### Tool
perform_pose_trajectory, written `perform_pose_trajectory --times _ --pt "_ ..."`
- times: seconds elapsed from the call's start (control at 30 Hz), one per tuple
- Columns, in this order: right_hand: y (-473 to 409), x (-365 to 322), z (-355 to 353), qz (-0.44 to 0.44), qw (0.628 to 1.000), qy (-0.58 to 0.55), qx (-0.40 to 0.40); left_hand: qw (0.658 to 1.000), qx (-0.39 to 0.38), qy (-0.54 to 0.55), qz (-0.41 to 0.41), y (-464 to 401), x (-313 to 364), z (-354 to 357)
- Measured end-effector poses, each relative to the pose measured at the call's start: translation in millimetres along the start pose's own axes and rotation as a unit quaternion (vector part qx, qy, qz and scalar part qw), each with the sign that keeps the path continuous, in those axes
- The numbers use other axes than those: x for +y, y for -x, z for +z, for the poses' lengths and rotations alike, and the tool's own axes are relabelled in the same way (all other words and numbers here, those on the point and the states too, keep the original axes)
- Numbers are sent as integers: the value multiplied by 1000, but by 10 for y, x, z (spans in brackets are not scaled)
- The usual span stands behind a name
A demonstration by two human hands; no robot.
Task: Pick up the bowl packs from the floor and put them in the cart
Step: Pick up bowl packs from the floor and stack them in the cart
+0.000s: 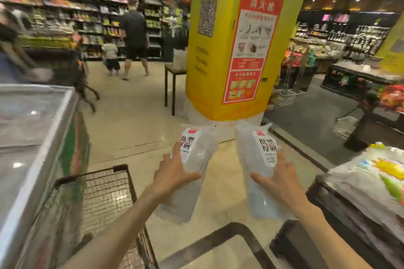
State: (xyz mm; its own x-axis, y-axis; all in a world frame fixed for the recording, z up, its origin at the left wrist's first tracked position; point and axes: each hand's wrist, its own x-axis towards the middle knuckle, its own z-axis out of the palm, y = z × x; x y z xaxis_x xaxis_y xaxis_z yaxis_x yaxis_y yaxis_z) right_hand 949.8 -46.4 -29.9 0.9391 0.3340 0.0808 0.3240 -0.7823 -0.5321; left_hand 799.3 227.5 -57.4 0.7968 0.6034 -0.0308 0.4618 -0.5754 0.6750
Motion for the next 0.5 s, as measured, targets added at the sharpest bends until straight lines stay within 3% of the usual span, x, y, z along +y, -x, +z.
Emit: perform_pose_trajectory --times 0.27,0.4,0.47,0.5 --pt "-1809 -1046 938 -181 974 15 -135 970 152 35 -187 -688 -664 -234" --pt "-2085 -1629 1433 -262 946 -1 -190 945 220 56 -235 -521 -970 -467" --pt "-2111 -2151 1816 -344 907 -17 -241 910 283 61 -297 -344 -1161 -648" --pt "-2144 -2194 1844 -336 910 -14 -243 907 277 59 -312 -331 -1172 -665"
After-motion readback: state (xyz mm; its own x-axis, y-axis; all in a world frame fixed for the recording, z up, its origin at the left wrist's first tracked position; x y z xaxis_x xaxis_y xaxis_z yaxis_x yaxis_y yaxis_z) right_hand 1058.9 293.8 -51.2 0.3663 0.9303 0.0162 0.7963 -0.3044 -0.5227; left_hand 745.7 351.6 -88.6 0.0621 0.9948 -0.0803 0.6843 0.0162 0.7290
